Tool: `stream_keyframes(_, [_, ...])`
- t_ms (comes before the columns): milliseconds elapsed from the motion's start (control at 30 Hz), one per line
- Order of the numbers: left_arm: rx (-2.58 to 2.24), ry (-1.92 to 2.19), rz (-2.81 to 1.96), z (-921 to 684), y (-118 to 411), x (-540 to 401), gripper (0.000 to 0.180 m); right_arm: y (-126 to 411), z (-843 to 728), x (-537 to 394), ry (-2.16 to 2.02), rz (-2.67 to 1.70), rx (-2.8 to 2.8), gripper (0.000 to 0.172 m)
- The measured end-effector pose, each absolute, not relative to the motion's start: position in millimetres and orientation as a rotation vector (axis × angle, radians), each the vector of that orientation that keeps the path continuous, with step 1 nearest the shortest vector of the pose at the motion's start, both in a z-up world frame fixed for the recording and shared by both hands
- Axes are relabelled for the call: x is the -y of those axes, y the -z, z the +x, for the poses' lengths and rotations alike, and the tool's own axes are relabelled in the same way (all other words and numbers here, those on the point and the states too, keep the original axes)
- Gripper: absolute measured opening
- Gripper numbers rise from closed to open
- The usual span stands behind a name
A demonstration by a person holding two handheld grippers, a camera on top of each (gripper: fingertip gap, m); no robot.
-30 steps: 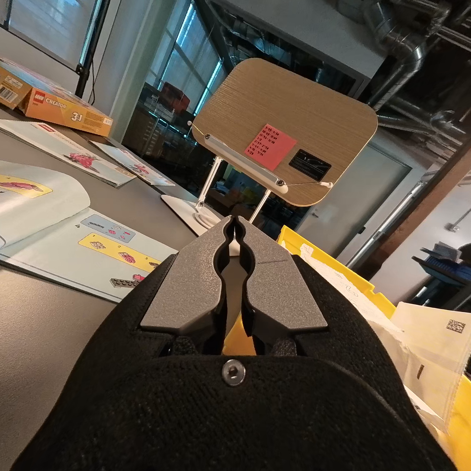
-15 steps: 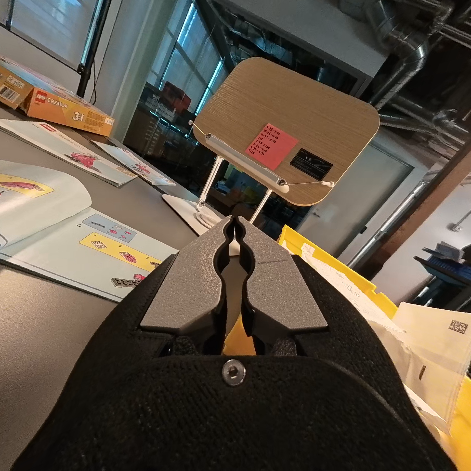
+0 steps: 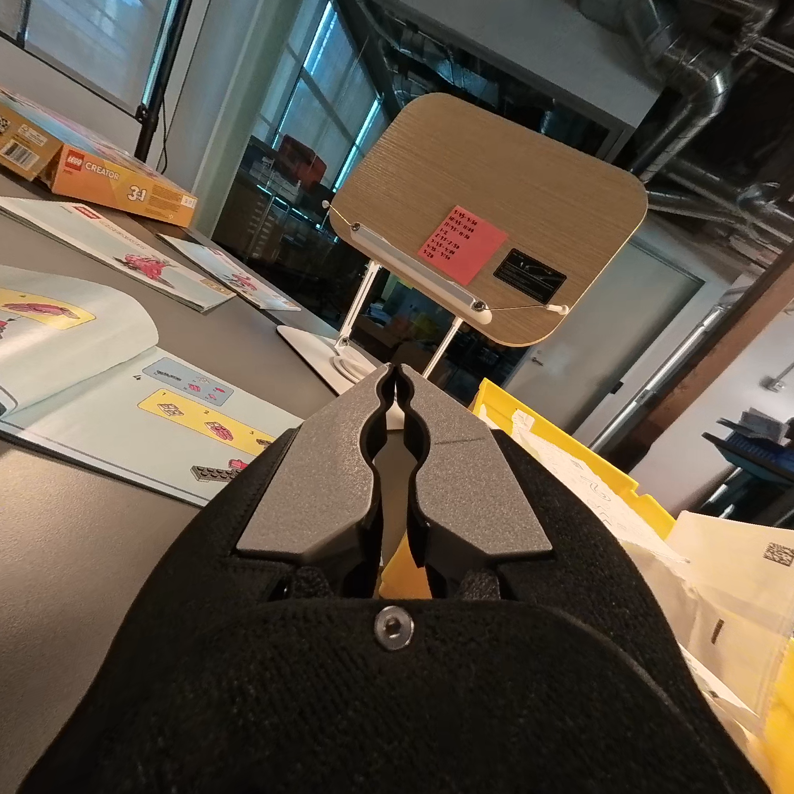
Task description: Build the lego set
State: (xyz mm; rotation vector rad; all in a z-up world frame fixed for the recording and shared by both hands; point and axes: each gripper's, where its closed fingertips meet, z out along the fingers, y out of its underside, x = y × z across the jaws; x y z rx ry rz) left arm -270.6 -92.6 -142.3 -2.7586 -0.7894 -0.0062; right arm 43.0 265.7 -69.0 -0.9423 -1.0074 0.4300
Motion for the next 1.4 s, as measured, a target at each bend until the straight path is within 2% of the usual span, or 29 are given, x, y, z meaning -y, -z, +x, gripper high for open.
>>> stream_keyframes(67, [0.887, 0.177, -2.739, -267.8, 145.3, 92.9, 0.092, 69.2, 42.9, -265.8, -0.428, -0.943, 1.009, 0.000])
stream_keyframes(200, [1.054, 0.212, -2.809, -277.0, 157.3, 110.7, 0.114, 69.3, 42.9, -265.9, -0.430, -0.944, 1.009, 0.000])
stream_keyframes(367, [1.113, 0.323, -2.833, -268.1, 166.6, 112.7, 0.116, 69.9, 42.2, -265.5, -0.430, -0.944, 1.014, 0.000])
stream_keyframes(667, [0.884, 0.687, -2.675, -224.1, 150.2, 62.4, 0.108, 70.5, 41.3, -264.2, -0.434, -0.942, 1.022, 0.000])
stream_keyframes(733, [0.861, 0.648, -2.673, -225.5, 145.3, 59.0, 0.103, 70.5, 41.3, -264.1, -0.435, -0.941, 1.022, 0.000])
stream_keyframes(867, [0.867, 0.287, -2.823, -254.4, 145.5, 81.7, 0.083, 70.7, 41.1, -263.8, -0.436, -0.941, 1.023, 0.000])
stream_keyframes(933, [0.819, 0.266, -2.897, -250.1, 144.2, 90.2, 0.065, 70.9, 40.8, -263.7, -0.437, -0.942, 1.025, 0.000])
stream_keyframes(1033, [0.829, 0.234, -3.003, -244.9, 147.5, 106.1, 0.052, 71.2, 40.4, -263.4, -0.437, -0.942, 1.028, 0.000])
stream_keyframes(1100, [0.830, 0.251, -3.097, -236.1, 150.9, 120.6, 0.049, 71.2, 40.4, -263.1, -0.438, -0.941, 1.029, 0.000])
stream_keyframes(1167, [0.825, 0.313, -3.187, -222.4, 154.4, 134.4, 0.058, 71.1, 40.4, -263.0, -0.438, -0.941, 1.028, 0.000])
stream_keyframes(1233, [0.845, 0.300, -3.258, -217.5, 159.0, 146.6, 0.059, 71.3, 40.2, -262.8, -0.438, -0.941, 1.029, 0.000])
stream_keyframes(1400, [0.813, 0.460, -3.219, -201.6, 166.3, 137.6, 0.058, 71.4, 40.0, -262.3, -0.438, -0.939, 1.032, 0.000])
